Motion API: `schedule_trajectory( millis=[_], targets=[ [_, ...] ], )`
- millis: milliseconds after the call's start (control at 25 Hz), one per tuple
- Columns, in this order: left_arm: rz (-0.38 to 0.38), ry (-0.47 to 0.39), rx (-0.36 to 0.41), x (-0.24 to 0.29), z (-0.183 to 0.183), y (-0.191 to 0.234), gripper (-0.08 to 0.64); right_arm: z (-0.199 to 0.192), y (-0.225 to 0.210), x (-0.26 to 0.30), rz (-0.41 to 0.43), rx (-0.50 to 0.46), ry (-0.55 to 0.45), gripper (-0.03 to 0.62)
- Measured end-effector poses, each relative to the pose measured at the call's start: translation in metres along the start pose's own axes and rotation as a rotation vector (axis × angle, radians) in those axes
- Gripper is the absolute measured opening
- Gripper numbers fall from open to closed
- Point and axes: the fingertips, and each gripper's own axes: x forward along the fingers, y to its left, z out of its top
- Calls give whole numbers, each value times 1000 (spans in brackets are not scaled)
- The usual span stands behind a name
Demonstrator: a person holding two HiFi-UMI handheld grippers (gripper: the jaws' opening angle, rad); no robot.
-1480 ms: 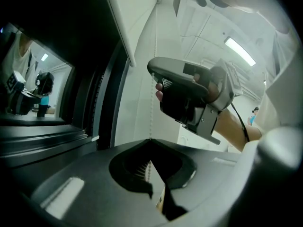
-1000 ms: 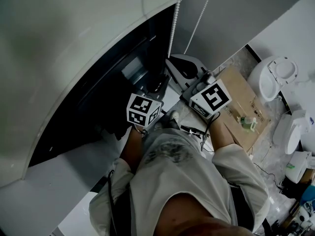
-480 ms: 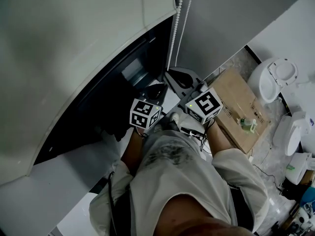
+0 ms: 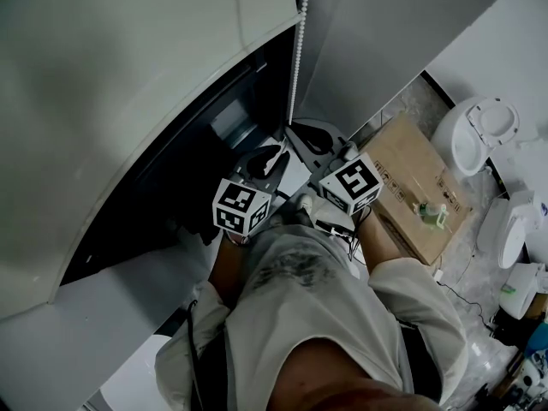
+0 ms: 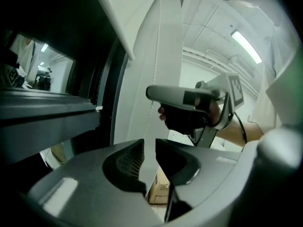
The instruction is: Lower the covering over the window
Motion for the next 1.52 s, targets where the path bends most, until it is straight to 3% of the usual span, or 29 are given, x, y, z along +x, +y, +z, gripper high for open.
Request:
schedule_trajectory(
  millis=[360,720,800,1000,1520],
  targets=[
    [0,-254,56,-37,110,-6,100,-1,2,-2,5,-5,-2,17],
    [-21,-422,165,-28,206,-12,127,3,10,4,15,-27,-11,18],
    [-11,-441,193,-27,217,-14,46,3,10,4,13,-30,-11,18],
    [-10,-438,206,-23,213,-16,18,-4,6,7,2,-39,11,18],
    [-12,-295,108,1,135,9,17,-82,19,14,15,35,170,18]
  ],
)
